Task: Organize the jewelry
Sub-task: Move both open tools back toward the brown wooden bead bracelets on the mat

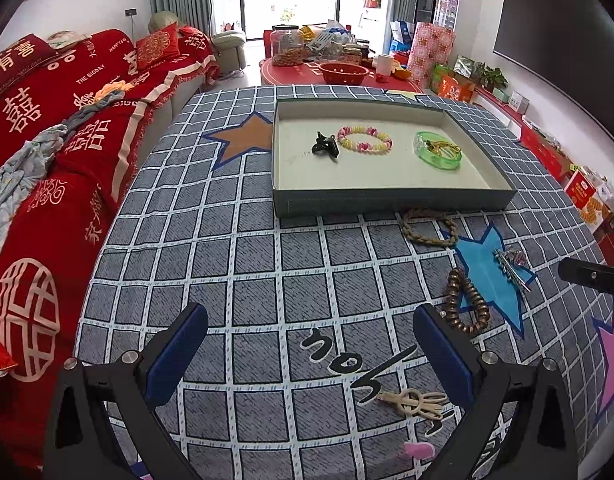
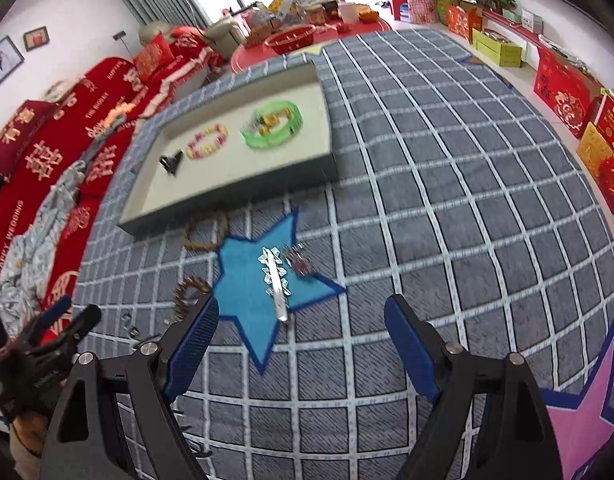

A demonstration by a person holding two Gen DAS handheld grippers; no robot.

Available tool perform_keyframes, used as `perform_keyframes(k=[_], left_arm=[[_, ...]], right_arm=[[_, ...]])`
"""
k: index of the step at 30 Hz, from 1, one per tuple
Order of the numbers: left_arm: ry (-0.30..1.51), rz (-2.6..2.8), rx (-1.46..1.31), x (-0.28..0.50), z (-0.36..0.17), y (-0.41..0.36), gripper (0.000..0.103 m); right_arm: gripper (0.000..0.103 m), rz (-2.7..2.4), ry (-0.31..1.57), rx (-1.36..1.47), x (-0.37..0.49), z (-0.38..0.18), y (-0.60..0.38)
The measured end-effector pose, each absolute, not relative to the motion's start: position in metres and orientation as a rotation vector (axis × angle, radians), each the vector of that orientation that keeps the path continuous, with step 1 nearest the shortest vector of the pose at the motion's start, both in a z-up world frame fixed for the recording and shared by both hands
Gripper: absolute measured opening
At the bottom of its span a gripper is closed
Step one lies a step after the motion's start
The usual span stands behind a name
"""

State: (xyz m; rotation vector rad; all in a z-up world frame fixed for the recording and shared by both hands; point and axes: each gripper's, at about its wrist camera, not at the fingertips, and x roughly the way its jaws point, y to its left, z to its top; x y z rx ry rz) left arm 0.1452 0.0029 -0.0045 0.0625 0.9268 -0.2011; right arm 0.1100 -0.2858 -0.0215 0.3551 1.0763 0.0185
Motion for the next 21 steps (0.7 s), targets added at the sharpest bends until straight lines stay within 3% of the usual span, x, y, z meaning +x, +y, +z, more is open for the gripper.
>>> perform_keyframes(k=[21], left_arm=[[0.984,-0.384,0.209,0.166,-0.027,-0.072,0.103]], right_arm=[[0.087,-0.028,1.105,0.203,0.098,-0.043,-0.269]])
